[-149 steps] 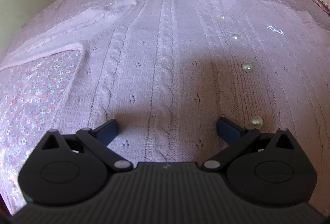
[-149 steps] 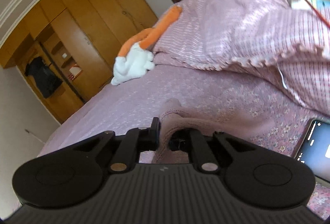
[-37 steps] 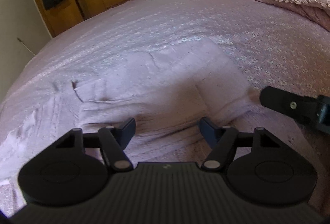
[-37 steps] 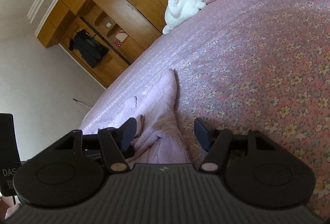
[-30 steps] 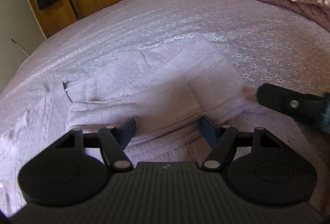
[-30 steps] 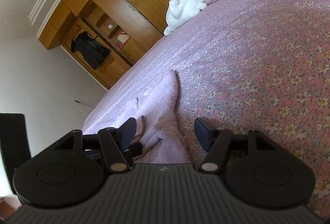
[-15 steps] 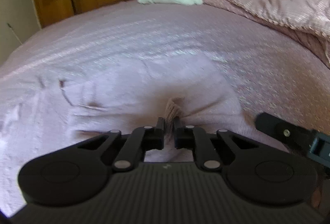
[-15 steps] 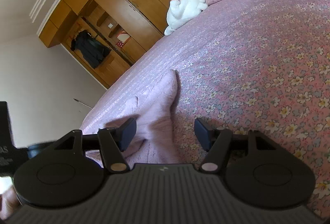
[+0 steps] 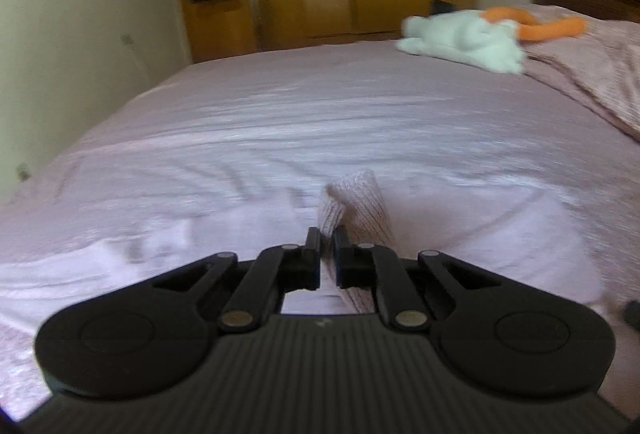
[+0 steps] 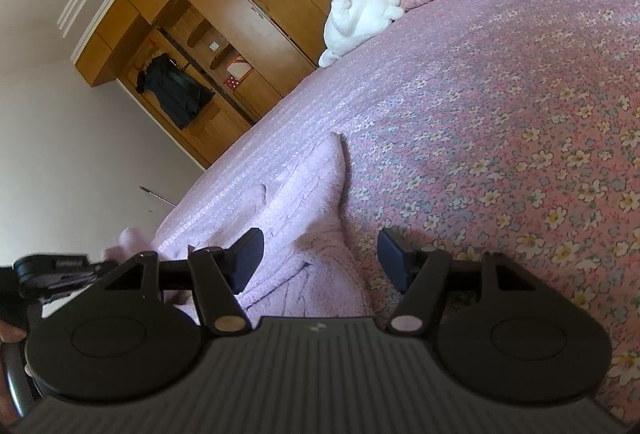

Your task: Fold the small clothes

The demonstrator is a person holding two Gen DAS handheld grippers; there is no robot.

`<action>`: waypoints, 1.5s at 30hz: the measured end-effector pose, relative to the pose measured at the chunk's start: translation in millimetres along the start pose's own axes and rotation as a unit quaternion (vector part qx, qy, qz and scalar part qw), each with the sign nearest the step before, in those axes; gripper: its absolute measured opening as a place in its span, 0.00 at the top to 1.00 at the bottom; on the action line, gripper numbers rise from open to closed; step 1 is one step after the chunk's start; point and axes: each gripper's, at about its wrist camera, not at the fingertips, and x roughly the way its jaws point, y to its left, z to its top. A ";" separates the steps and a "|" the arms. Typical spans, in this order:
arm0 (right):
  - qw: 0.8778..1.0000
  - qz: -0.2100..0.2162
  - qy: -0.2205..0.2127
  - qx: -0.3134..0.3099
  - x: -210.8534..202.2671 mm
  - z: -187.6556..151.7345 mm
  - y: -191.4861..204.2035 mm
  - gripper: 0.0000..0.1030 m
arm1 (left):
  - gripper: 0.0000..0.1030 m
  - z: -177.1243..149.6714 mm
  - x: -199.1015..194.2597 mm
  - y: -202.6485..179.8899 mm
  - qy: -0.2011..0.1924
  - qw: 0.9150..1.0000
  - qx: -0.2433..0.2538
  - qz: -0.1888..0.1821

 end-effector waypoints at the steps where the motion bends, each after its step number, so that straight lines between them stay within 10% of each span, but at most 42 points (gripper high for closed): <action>1: 1.000 0.000 0.001 -0.002 0.3 0.0 0.6 0.31 | 0.92 -1.2 0.5 10.5 0.003 1.000 -0.007 0.012; 11: 1.000 -0.004 0.003 -0.014 2.2 -1.5 3.3 0.29 | 0.89 -49.7 17.3 91.8 0.089 0.988 -0.044 0.116; 16: 1.000 -0.015 0.008 -0.027 4.7 -2.1 8.2 0.29 | 0.84 -65.4 14.6 112.3 0.113 0.987 -0.073 0.090; 20: 0.999 -0.020 0.009 -0.034 5.8 -2.3 9.3 0.29 | 0.59 -61.9 8.6 125.6 0.100 0.988 -0.091 0.075; 33: 0.997 -0.043 0.018 -0.064 11.2 -4.1 17.4 0.27 | 0.49 -67.5 33.2 138.6 0.118 0.986 -0.078 0.083; 45: 0.991 -0.071 0.058 -0.096 0.7 4.5 58.7 0.23 | 0.49 -41.3 -23.2 204.5 0.102 0.985 -0.084 0.112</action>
